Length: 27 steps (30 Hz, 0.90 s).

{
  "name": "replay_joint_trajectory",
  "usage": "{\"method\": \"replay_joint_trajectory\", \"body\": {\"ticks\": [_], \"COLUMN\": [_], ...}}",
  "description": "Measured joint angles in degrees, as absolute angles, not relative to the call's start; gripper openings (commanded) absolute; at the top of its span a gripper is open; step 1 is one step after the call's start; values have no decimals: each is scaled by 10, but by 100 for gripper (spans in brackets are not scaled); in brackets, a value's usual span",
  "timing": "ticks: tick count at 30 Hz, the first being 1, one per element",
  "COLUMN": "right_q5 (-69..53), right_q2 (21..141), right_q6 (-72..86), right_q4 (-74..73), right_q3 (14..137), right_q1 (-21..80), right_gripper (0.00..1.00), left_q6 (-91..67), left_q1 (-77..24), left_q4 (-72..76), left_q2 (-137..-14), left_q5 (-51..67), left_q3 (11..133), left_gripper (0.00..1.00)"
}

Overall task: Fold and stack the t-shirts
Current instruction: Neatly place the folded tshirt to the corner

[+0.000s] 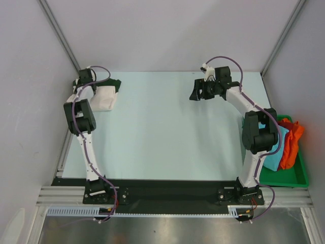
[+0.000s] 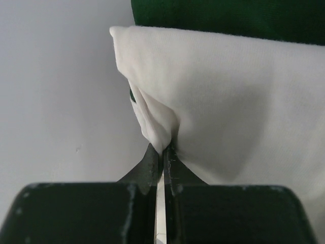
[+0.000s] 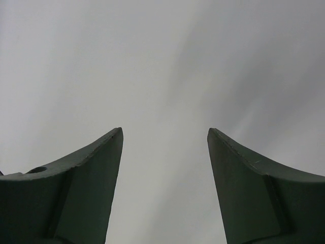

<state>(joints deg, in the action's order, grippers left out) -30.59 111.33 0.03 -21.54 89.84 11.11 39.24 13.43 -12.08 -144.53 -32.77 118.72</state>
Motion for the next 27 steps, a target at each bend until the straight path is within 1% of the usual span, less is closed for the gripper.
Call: {"method": "replay_joint_trajectory", "body": {"ticks": [4,5,6,7,8,10,12,18,21,23,24,26,27], "right_q5": [-303,-303,-302,-302,-302,-300,-298,-292,-285,-278,-275,-264,-255], "right_q2": [1113,1113,1113,1113,1113,1113,1113,1112,1108,1101,1098,1086,1077], "right_q6": [-5,-7,-8,-10,-11,-13,-16,-23,-30,-33,-33,-32,-31], "right_q4": [-216,-216,-216,-216,-216,-216,-216,-211,-205,-200,-199,-190,-186], "right_q3": [898,898,898,898,898,898,898,898,896,890,887,874,864], "right_q1": [118,120,121,122,124,127,129,129,125,120,117,109,104], "right_gripper": [73,73,73,73,73,74,75,77,80,83,85,98,100], "left_q6": [390,390,390,390,391,388,384,378,376,369,361,342,321], "left_q1": [135,135,135,135,135,135,133,116,93,69,55,27,8], "left_q4": [-120,-120,-119,-118,-116,-109,-106,-105,-104,-109,-115,-136,-156], "left_q2": [-1456,-1458,-1460,-1460,-1461,-1461,-1459,-1448,-1435,-1424,-1417,-1403,-1392], "left_q5": [-329,-329,-330,-333,-337,-348,-355,-359,-357,-352,-347,-332,-317], "left_q3": [1191,1191,1192,1192,1192,1192,1192,1191,1186,1181,1176,1170,1166], "left_gripper": [0,2,17,52,61,68,73,76,78,81,82,94,99]}}
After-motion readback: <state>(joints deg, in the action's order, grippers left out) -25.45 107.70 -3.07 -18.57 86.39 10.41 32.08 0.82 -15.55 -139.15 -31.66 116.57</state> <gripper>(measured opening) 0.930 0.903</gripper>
